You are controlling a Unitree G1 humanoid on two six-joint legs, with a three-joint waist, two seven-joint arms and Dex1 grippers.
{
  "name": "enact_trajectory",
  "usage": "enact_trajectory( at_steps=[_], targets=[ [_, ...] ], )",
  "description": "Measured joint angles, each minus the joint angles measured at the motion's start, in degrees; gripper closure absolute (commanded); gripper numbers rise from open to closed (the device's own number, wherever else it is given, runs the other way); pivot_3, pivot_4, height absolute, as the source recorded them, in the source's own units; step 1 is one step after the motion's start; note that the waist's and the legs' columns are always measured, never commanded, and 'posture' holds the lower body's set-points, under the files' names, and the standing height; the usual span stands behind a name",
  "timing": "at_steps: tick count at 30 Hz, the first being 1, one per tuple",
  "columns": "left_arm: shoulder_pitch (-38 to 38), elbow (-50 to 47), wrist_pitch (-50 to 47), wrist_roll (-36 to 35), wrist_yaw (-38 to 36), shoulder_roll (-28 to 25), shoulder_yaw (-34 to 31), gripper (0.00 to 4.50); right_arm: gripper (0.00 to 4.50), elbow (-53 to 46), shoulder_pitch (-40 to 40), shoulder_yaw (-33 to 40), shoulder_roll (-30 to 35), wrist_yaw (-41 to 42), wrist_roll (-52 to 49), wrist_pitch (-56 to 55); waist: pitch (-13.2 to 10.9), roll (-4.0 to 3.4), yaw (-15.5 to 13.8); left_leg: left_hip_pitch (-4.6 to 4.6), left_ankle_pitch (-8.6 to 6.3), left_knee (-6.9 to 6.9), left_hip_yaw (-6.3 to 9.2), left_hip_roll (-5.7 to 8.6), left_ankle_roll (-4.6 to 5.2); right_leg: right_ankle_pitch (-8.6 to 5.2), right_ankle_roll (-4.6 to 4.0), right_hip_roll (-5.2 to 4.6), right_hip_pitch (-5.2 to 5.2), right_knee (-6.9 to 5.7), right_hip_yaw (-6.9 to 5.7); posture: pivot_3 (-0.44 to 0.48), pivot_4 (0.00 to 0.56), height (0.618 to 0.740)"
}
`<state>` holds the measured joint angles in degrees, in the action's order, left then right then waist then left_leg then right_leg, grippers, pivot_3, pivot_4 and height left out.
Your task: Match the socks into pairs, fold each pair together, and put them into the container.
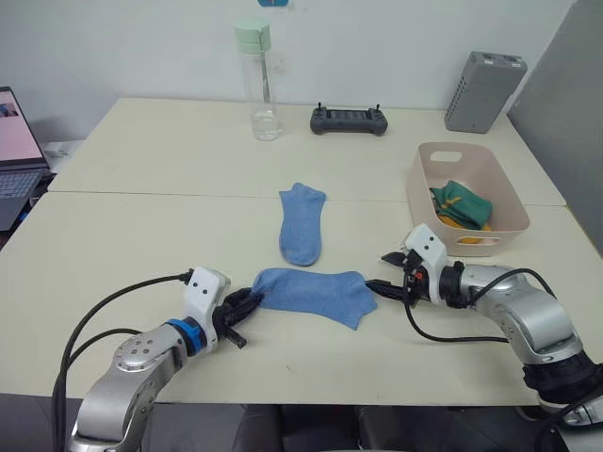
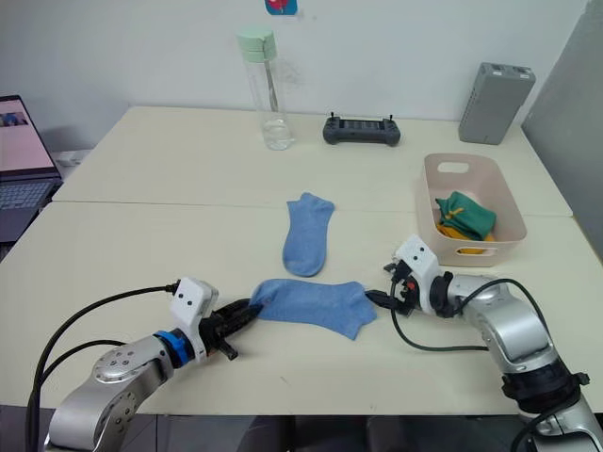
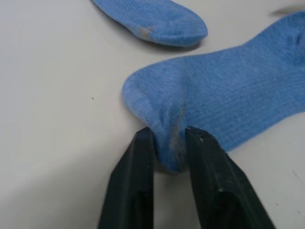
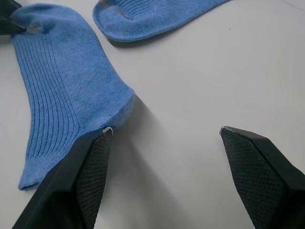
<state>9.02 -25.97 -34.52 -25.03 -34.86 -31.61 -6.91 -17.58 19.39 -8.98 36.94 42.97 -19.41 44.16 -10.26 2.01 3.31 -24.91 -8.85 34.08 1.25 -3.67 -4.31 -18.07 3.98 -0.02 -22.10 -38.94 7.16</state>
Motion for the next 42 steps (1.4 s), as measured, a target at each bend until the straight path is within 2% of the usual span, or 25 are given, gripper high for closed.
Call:
enact_trajectory(
  at_steps=[4,5,8,9,12,14,17,18,19,22,27,33,37,42],
  targets=[
    [2.4,-2.0,-1.4,-3.0,-2.7,-4.3,-4.9,1.19,0.62,0.0,0.0,0.0,0.5,1.2,0.4,-2.3,0.0,0.0,0.1,0.01,0.0,0.0,0.01,-0.04,0.0,-0.16,-0.3,0.01,-0.04,-0.04,-0.02,0.0,0.15,0.74],
    [2.6,-2.1,-1.4,-3.5,-3.5,-5.7,-6.6,1.19,0.62,0.1,0.1,0.0,0.7,1.6,0.4,-3.0,0.0,0.0,0.1,0.01,0.0,0.0,0.01,-0.04,0.0,-0.18,-0.32,0.01,-0.06,-0.04,-0.03,0.0,0.15,0.74],
    [1.2,-0.3,1.1,-4.6,-7.9,-10.1,-13.0,1.15,1.22,0.1,0.5,0.2,0.0,4.5,-0.3,-7.1,0.0,0.0,0.0,0.01,0.0,0.01,-0.01,-0.03,0.0,-0.18,-0.33,0.0,-0.08,-0.04,-0.03,0.0,0.15,0.74],
    [0.1,0.9,3.1,-4.5,-9.7,-11.4,-13.7,1.54,1.54,0.0,0.7,0.3,-1.2,5.4,-1.0,-7.9,0.0,0.0,0.0,0.02,0.0,0.01,-0.01,-0.03,0.0,-0.18,-0.33,0.0,-0.08,-0.02,-0.03,0.0,0.15,0.74],
    [-3.9,4.6,8.1,-3.0,-14.1,-12.8,-11.3,2.32,2.57,0.7,2.2,-2.6,-3.8,6.9,-0.5,-10.8,0.0,0.0,0.0,0.02,0.0,0.01,-0.05,-0.02,0.0,-0.18,-0.33,-0.03,-0.09,-0.01,-0.03,0.0,0.15,0.74],
    [-7.3,7.1,10.8,-1.1,-15.9,-12.4,-7.1,2.94,3.24,3.1,3.3,-5.3,-5.3,6.9,1.9,-13.4,0.0,0.0,-0.2,0.02,0.0,0.01,-0.05,0.0,0.0,-0.17,-0.32,-0.03,-0.09,0.01,-0.04,0.0,0.15,0.74],
    [-14.0,12.0,15.5,4.0,-16.5,-9.0,1.7,3.95,4.35,7.9,4.3,-9.3,-9.0,6.3,5.9,-17.6,0.0,0.02,-0.4,0.0,0.01,0.01,-0.04,0.0,0.0,0.06,-0.04,-0.02,0.01,-0.03,-0.04,0.0,0.15,0.74],
    [-15.9,13.8,16.9,5.6,-16.1,-7.0,4.1,4.27,4.5,9.6,4.3,-10.5,-9.7,5.8,7.5,-19.4,0.0,0.02,-0.4,0.0,0.01,0.01,-0.04,0.01,0.0,0.11,-0.1,-0.02,0.01,-0.02,-0.04,0.0,0.15,0.74],
    [-17.1,15.1,17.8,6.5,-15.7,-5.5,5.7,4.49,4.5,11.0,4.2,-11.3,-10.1,5.6,8.8,-20.9,0.0,0.02,-0.3,-0.04,0.0,0.01,-0.04,0.0,0.0,0.18,-0.2,0.0,-0.01,-0.02,-0.05,0.0,0.15,0.74],
    [-18.7,19.4,19.8,9.2,-14.9,-2.9,9.5,4.49,4.5,14.1,3.2,-11.8,-9.8,5.2,11.6,-24.2,0.0,0.02,-0.3,-0.05,0.0,-0.04,0.01,-0.01,0.0,0.19,-0.21,0.04,-0.02,-0.03,-0.07,0.0,0.15,0.74],
    [-18.0,24.2,23.9,12.2,-15.8,-3.8,11.0,4.49,4.5,13.1,-0.9,-9.8,-6.1,5.7,12.5,-28.0,0.0,0.02,-0.1,-0.01,0.0,-0.1,0.11,-0.04,0.0,0.17,-0.24,0.1,0.03,-0.07,-0.14,0.0,0.15,0.74],
    [-16.9,27.1,28.1,12.5,-16.7,-6.6,8.6,4.49,4.5,9.7,-5.6,-5.1,-3.2,7.0,9.7,-25.6,0.0,0.01,-0.1,0.07,0.02,0.02,0.08,-0.03,0.01,0.05,0.02,0.07,0.13,-0.06,-0.08,0.0,0.15,0.74],
    [-14.5,24.0,27.3,9.9,-19.0,-7.1,7.4,4.49,4.5,4.1,-5.7,-3.1,-5.2,7.8,4.0,-20.7,0.0,0.01,0.3,0.09,0.02,0.02,0.1,-0.05,0.01,0.11,0.1,0.08,0.09,-0.1,-0.04,0.0,0.15,0.74],
    [-13.3,20.4,26.1,9.9,-20.1,-8.7,7.5,4.49,4.5,2.4,-5.1,-7.4,-5.8,8.1,5.5,-19.9,0.0,0.01,-0.1,0.08,0.01,0.01,0.09,-0.02,0.0,0.05,0.03,0.08,0.08,-0.06,-0.05,0.0,0.15,0.74]
  ],
)
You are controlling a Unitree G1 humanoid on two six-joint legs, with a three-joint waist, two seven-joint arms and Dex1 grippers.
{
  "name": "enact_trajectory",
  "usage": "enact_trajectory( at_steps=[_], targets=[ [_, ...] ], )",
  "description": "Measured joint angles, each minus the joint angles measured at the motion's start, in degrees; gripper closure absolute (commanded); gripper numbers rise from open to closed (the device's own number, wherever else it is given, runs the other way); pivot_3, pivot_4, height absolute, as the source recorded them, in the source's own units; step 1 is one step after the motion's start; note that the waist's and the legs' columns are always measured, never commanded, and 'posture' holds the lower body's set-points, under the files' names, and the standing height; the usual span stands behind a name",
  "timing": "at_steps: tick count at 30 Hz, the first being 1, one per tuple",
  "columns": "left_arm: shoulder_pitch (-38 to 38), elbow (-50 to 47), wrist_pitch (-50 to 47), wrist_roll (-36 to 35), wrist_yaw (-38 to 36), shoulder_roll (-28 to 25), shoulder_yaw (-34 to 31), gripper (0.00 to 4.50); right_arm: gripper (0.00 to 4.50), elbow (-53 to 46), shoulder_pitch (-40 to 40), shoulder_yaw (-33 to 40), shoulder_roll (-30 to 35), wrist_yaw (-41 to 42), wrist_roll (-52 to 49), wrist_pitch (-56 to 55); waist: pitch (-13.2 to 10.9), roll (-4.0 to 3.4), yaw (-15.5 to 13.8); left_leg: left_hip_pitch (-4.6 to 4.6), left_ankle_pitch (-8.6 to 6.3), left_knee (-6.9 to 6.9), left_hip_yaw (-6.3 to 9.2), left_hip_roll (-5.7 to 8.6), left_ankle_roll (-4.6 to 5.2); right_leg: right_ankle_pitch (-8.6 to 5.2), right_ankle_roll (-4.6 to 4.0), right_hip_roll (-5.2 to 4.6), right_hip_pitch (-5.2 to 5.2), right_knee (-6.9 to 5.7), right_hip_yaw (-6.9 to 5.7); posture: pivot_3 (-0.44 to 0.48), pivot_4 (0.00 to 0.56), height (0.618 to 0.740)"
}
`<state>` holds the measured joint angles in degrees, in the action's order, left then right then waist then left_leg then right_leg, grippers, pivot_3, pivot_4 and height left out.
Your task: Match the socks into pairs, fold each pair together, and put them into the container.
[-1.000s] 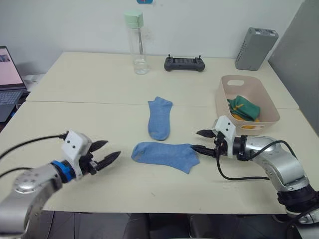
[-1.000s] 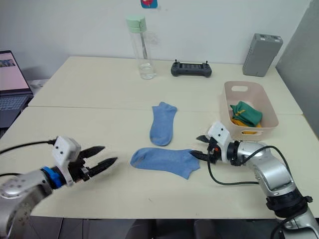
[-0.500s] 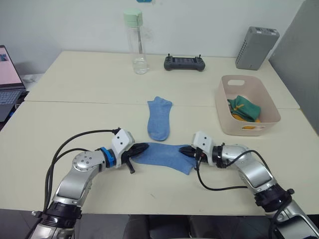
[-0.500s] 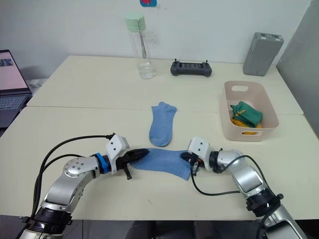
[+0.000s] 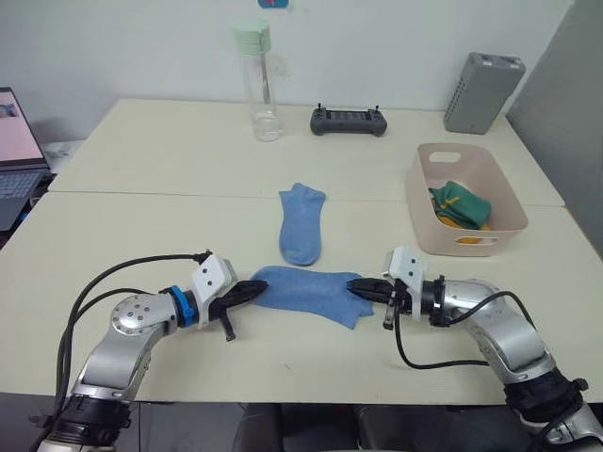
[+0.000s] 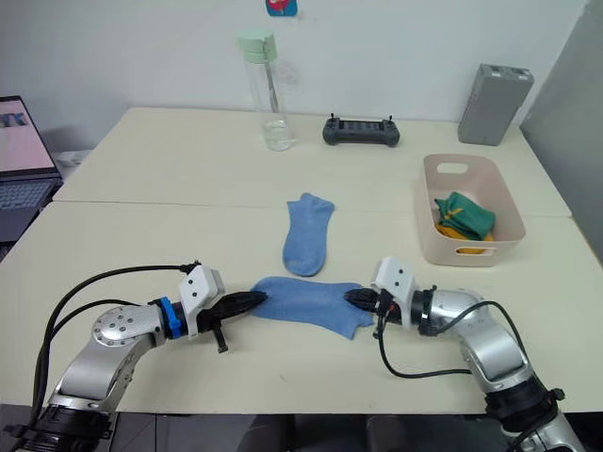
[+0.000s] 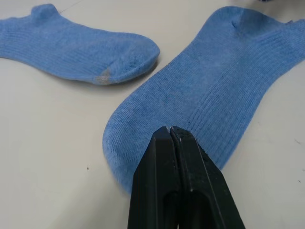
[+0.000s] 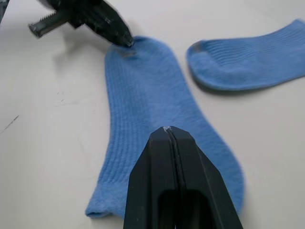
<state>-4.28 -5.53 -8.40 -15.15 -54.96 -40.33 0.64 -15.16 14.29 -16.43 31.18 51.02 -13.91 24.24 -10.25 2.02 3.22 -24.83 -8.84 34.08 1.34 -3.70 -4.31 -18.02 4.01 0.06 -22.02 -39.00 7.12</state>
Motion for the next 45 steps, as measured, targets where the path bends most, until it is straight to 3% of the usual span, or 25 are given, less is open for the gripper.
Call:
enact_trajectory(
  at_steps=[9,15,18,21,25,30,35,40,45],
  targets=[
    [1.8,2.1,3.1,2.2,-0.9,-1.8,-0.8,4.49,4.5,0.0,-2.3,-0.1,7.7,3.5,1.6,0.0,0.0,0.0,-0.1,-0.01,0.0,-0.01,-0.01,-0.02,0.0,-0.04,-0.06,-0.02,-0.03,0.0,-0.02,0.0,0.15,0.74],
    [4.1,1.6,3.5,0.6,-3.1,-4.8,-4.3,4.49,4.5,-3.6,-3.1,5.3,10.3,4.9,-1.3,0.3,0.0,0.0,0.1,-0.01,0.0,-0.02,-0.03,-0.03,0.0,-0.03,-0.04,-0.02,-0.04,-0.01,-0.03,0.0,0.15,0.74],
    [4.3,1.2,1.8,-1.0,-3.2,-5.1,-6.0,4.5,3.88,-5.2,-3.2,7.9,9.9,3.9,-3.7,2.3,0.0,0.0,0.0,-0.02,0.0,-0.03,-0.02,-0.03,0.0,-0.03,-0.04,-0.02,-0.04,-0.01,-0.03,0.0,0.15,0.74],
    [4.0,1.2,-1.4,-3.0,-2.8,-4.7,-7.3,3.94,2.91,-5.5,-4.9,10.7,8.2,1.8,-6.6,6.5,0.0,0.0,-0.1,-0.02,0.0,-0.02,-0.01,-0.01,0.0,-0.03,-0.03,-0.02,-0.02,0.0,-0.03,0.0,0.15,0.74],
    [0.0,1.2,-6.7,-5.1,0.5,-1.1,-7.4,2.74,1.54,-6.2,-6.7,12.4,4.6,-3.3,-9.3,12.8,0.0,0.01,-0.3,-0.02,0.0,0.01,0.01,-0.02,0.0,0.0,0.02,-0.02,0.0,-0.02,-0.05,0.0,0.15,0.74],
    [-2.0,0.4,-5.1,-3.6,-0.1,-1.1,-5.2,2.74,1.54,-8.8,-8.1,12.3,4.9,-3.6,-9.8,12.8,0.0,0.0,0.2,-0.02,0.0,0.05,-0.07,-0.01,0.0,0.03,0.07,-0.02,-0.01,0.0,0.05,0.0,0.15,0.74],
    [1.3,-0.4,5.8,-1.3,-9.3,-7.4,-4.4,2.74,1.54,-10.4,-7.2,6.2,12.8,5.4,-4.1,1.7,0.0,-0.01,0.3,-0.01,0.0,-0.08,-0.03,-0.06,0.0,-0.07,-0.1,0.0,-0.09,-0.01,-0.06,0.0,0.15,0.74],
    [-0.2,1.7,17.0,0.3,-17.2,-10.0,-2.5,2.74,1.54,-8.6,-2.5,-1.2,13.0,12.1,0.5,-7.3,0.0,0.0,0.1,-0.01,0.0,-0.01,-0.1,-0.03,0.0,-0.18,-0.31,-0.06,-0.06,0.01,-0.01,0.0,0.15,0.74],
    [-4.4,10.7,26.6,7.0,-19.5,-9.4,4.1,2.74,1.54,-1.6,1.5,-7.9,10.2,14.2,6.9,-13.7,0.0,-0.01,-0.1,-0.03,0.0,0.09,-0.1,-0.02,0.01,-0.15,-0.26,-0.05,-0.05,-0.01,-0.02,0.0,0.15,0.74]
  ],
)
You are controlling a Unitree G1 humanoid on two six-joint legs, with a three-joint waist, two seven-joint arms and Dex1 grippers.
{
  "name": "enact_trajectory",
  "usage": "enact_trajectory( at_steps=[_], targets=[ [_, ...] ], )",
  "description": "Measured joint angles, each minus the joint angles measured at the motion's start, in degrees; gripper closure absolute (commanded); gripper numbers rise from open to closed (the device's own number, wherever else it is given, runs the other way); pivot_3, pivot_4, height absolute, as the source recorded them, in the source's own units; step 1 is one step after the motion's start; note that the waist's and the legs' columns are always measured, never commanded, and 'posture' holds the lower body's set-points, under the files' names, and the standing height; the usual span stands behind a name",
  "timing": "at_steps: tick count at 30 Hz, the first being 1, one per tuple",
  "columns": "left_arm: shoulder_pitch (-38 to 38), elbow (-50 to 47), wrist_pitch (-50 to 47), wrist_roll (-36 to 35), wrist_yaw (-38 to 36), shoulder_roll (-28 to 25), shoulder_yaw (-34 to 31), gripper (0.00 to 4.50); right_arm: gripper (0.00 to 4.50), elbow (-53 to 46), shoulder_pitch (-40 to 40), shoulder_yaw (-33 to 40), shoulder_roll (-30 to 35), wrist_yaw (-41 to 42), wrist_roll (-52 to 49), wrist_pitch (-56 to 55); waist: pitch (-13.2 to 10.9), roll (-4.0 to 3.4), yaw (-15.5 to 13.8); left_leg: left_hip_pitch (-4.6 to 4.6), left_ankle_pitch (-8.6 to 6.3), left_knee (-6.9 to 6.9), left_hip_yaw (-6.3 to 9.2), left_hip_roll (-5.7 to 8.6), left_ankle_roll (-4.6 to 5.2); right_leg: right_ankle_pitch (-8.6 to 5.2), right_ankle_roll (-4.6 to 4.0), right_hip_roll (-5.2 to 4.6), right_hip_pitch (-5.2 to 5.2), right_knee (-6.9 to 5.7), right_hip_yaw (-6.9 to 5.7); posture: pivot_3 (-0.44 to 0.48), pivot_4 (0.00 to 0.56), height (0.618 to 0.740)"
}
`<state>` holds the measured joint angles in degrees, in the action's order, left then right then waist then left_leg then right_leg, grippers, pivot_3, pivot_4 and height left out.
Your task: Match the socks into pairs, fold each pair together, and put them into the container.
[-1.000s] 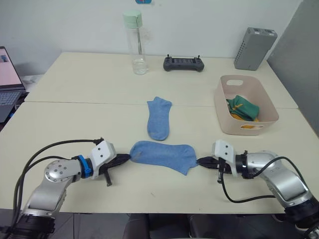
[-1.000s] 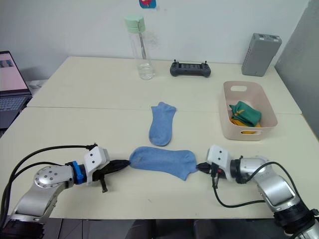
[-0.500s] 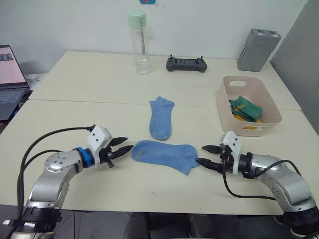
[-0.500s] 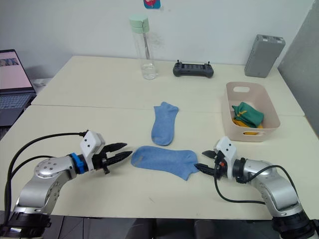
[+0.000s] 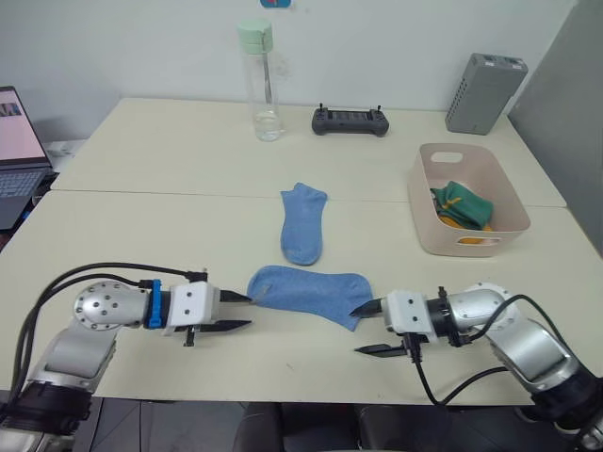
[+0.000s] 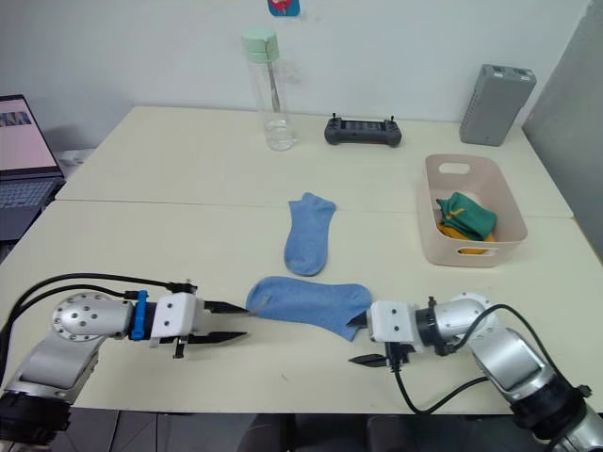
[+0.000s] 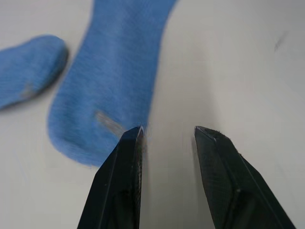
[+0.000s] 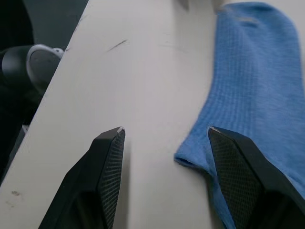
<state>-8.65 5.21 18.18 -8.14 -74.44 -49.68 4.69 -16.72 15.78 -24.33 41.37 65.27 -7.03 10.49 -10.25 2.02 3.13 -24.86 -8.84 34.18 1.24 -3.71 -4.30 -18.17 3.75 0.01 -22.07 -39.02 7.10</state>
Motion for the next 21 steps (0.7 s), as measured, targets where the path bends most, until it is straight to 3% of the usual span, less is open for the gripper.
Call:
enact_trajectory(
  at_steps=[11,13,18,19,21],
  targets=[
    [-9.1,8.7,4.9,4.2,1.9,3.1,4.0,2.74,1.54,7.0,4.1,-1.7,-1.1,0.7,5.6,-6.3,0.0,-0.04,-0.4,0.14,0.01,0.35,0.03,-0.03,0.02,0.1,0.17,0.04,0.33,-0.06,-0.01,0.0,0.15,0.74],
    [-9.9,9.7,5.2,4.4,1.9,3.5,4.4,2.7,1.91,7.9,4.8,-1.7,-1.1,0.9,5.8,-6.4,0.0,-0.04,-0.4,0.14,0.02,0.52,0.02,-0.03,0.02,0.13,0.21,0.01,0.41,-0.06,-0.01,0.0,0.15,0.74],
    [-11.2,11.2,5.1,5.1,1.9,3.9,5.6,4.28,3.55,8.4,5.1,-1.7,-1.4,1.0,6.2,-6.0,0.0,-0.04,-0.4,0.14,0.02,0.63,-0.07,-0.03,0.03,0.15,0.23,-0.06,0.48,-0.06,0.02,0.0,0.15,0.74],
    [-11.5,11.3,5.0,5.3,1.9,3.9,5.9,4.5,3.94,8.4,5.1,-1.7,-1.6,0.9,6.2,-5.8,0.0,-0.04,-0.4,0.14,0.02,0.63,-0.07,-0.02,0.03,0.16,0.23,-0.06,0.48,-0.07,0.02,0.0,0.15,0.74],
    [-11.9,11.5,4.7,5.3,1.9,4.0,6.1,4.5,4.48,8.5,5.2,-1.7,-1.9,0.8,6.3,-5.6,0.0,-0.04,-0.4,0.14,0.02,0.64,-0.06,-0.03,0.04,0.17,0.24,-0.06,0.5,-0.08,0.01,0.0,0.15,0.74]
  ],
)
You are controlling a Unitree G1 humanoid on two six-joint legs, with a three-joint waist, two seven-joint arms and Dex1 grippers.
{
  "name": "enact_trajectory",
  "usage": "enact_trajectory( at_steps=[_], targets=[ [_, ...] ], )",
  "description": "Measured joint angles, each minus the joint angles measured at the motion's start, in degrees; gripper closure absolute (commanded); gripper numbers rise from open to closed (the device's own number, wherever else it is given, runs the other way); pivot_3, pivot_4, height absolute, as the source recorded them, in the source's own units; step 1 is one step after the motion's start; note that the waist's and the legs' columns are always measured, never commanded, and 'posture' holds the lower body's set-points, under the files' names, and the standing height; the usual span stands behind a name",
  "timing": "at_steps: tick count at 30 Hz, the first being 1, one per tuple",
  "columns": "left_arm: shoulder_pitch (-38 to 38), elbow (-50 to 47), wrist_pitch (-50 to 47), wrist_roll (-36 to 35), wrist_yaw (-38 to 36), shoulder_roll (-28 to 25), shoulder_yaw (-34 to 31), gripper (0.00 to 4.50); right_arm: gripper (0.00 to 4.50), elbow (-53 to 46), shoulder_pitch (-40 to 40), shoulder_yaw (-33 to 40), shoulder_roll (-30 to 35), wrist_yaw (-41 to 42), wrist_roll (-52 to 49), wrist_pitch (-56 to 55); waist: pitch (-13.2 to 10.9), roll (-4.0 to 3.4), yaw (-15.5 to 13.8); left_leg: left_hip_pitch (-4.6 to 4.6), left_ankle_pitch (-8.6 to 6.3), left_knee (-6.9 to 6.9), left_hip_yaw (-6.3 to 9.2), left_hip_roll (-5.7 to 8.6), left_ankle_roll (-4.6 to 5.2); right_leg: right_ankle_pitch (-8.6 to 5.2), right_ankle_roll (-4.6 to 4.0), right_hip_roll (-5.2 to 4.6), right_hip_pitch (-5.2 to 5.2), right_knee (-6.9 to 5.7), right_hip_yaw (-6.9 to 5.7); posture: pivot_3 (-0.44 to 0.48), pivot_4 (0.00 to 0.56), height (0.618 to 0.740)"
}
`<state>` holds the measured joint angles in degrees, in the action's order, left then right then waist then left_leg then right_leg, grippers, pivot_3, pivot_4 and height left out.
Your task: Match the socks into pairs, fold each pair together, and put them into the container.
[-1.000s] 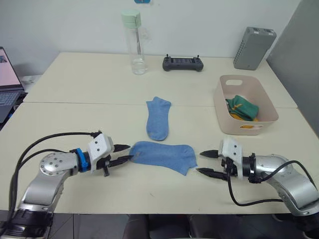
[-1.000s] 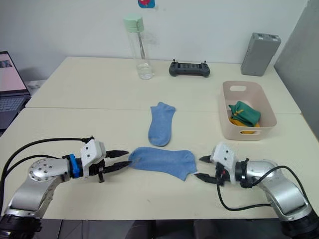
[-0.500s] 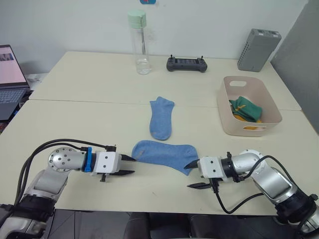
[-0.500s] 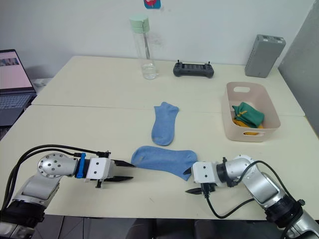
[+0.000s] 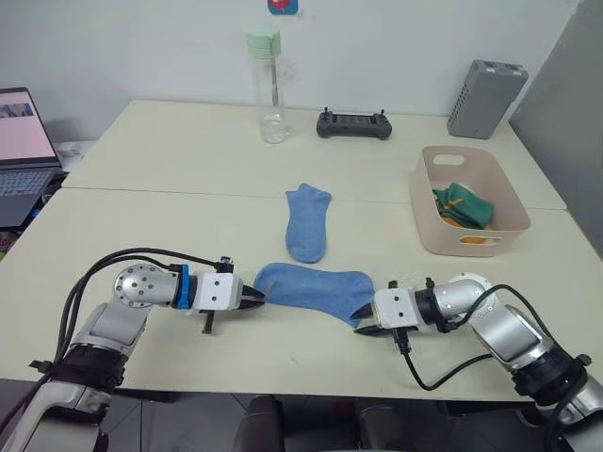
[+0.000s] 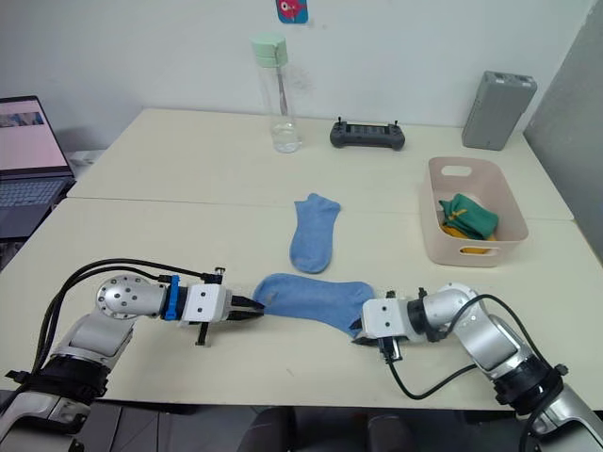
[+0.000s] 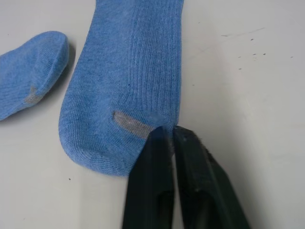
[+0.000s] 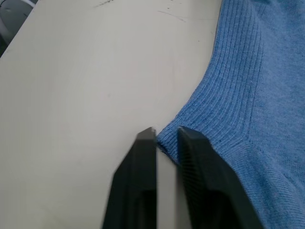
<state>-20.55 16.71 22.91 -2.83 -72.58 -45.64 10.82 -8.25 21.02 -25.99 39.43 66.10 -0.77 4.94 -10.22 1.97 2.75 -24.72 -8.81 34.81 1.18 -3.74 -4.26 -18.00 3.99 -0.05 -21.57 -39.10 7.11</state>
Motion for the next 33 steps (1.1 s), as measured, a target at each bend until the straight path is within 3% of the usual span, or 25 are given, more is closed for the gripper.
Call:
enact_trajectory(
  at_steps=[9,13,19,25,28,33],
  targets=[
    [0.3,-0.8,-3.8,-2.3,-0.5,0.7,-0.3,4.5,4.48,0.4,0.9,1.8,-0.2,0.2,-1.2,1.9,0.0,-0.01,-0.5,-0.01,0.01,0.0,0.0,0.0,0.02,-0.02,-0.03,0.01,0.04,0.0,-0.03,0.0,0.15,0.74],
    [6.2,-10.4,-14.5,-7.8,-0.8,-1.5,-2.3,4.5,4.48,-4.4,0.5,5.6,0.6,1.3,-7.1,8.0,0.0,-0.04,-0.3,-0.15,-0.01,-0.08,0.01,-0.03,0.01,0.05,0.12,0.0,-0.07,0.01,-0.04,0.0,0.15,0.74],
    [19.1,-32.3,-30.9,-20.2,-3.0,-11.7,-11.3,4.5,4.48,-20.9,-4.7,15.2,7.4,3.4,-26.8,27.3,0.0,-0.05,-0.2,-0.08,-0.01,-0.54,0.15,-0.05,0.01,-0.13,-0.04,0.0,-0.1,0.02,-0.22,0.0,0.15,0.74],
    [33.6,-49.1,-53.1,-39.2,-2.8,-19.1,-22.4,4.5,4.48,-29.8,-7.4,23.8,10.3,-2.9,-53.9,48.4,-0.1,-0.02,0.4,-0.02,-0.01,-0.59,0.14,-0.08,0.01,-0.38,-0.37,-0.06,-0.1,0.06,-0.25,0.0,0.15,0.74],
    [35.2,-48.9,-54.8,-38.2,-1.7,-19.1,-22.2,4.5,4.48,-30.0,-9.3,22.4,9.2,-6.1,-55.6,50.2,-0.1,-0.02,0.4,0.04,-0.01,-0.53,0.12,-0.07,0.0,-0.38,-0.36,-0.07,-0.38,0.09,-0.21,0.0,0.15,0.74],
    [28.0,-41.0,-51.9,-29.9,1.2,-15.4,-14.8,4.5,4.48,-22.0,-8.8,16.3,7.0,-7.3,-44.3,44.0,-0.1,0.01,0.4,-0.02,-0.01,-0.45,-0.12,0.02,0.0,-0.38,-0.36,-0.2,-0.54,0.19,-0.02,0.0,0.15,0.74]
  ],
)
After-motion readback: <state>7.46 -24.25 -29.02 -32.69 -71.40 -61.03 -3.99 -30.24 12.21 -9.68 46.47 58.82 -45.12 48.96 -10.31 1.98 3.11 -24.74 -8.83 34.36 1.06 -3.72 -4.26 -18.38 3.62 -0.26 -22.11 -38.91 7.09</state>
